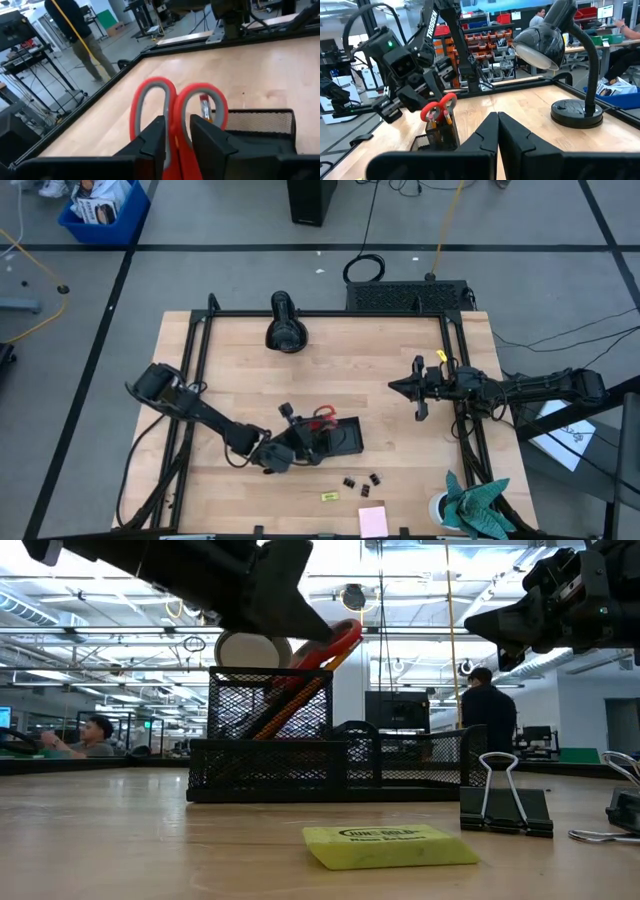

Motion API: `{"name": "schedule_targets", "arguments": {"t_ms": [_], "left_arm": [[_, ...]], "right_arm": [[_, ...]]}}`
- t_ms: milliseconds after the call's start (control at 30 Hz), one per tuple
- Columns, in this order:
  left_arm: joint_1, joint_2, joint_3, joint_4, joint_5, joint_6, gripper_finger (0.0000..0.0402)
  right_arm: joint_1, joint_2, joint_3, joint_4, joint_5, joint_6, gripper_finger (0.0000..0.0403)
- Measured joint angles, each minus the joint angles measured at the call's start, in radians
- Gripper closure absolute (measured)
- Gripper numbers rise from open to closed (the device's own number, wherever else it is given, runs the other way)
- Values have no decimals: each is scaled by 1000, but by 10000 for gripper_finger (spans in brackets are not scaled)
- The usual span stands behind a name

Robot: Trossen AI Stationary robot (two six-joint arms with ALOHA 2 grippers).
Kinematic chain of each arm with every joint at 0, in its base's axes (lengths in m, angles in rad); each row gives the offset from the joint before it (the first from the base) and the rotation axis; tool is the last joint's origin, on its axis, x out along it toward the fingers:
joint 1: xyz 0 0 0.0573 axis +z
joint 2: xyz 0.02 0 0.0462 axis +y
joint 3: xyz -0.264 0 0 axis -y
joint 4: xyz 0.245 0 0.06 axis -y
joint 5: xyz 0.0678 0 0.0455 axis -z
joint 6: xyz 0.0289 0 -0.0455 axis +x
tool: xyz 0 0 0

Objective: Pick and place office supplies into organizer
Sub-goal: Put the yellow eraser into the desk organizer

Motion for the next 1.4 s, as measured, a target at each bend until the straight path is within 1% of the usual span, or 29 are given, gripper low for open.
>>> {"name": "schedule_targets", "arguments": {"t_ms": [100,233,333,433,500,567,633,800,867,967,1033,1133,1400], "left_arm": [[-5,-24,0,0,1,19,307],[-29,-82,0,12,2,47,291],[-61,-128,0,9,52,-12,286],[-114,-132,2,-16,113,-90,306],[-142,-104,2,-45,148,-179,334],[-161,-52,2,-70,162,-291,372],[-173,17,0,-49,169,-367,393],[-196,158,1,131,239,-435,396],[-197,201,1,148,257,-493,398],[-197,238,13,156,257,-557,395],[-200,250,27,124,257,-580,398],[-206,255,34,16,249,-637,397],[-199,255,37,-201,205,-857,396]], "right_arm": [[0,0,0,-1,0,0,399],[0,0,0,-1,0,0,399],[0,0,0,-2,0,0,399],[0,0,0,-2,0,0,399],[0,0,0,-7,-1,0,399],[0,0,0,-11,-1,0,399],[0,0,0,-22,0,0,399],[0,1,0,-25,0,0,399],[0,1,0,-24,0,0,399],[0,2,0,-25,1,0,399],[0,1,0,-25,1,0,399],[0,1,0,-25,1,0,399],[0,1,0,-33,2,0,399]]}}
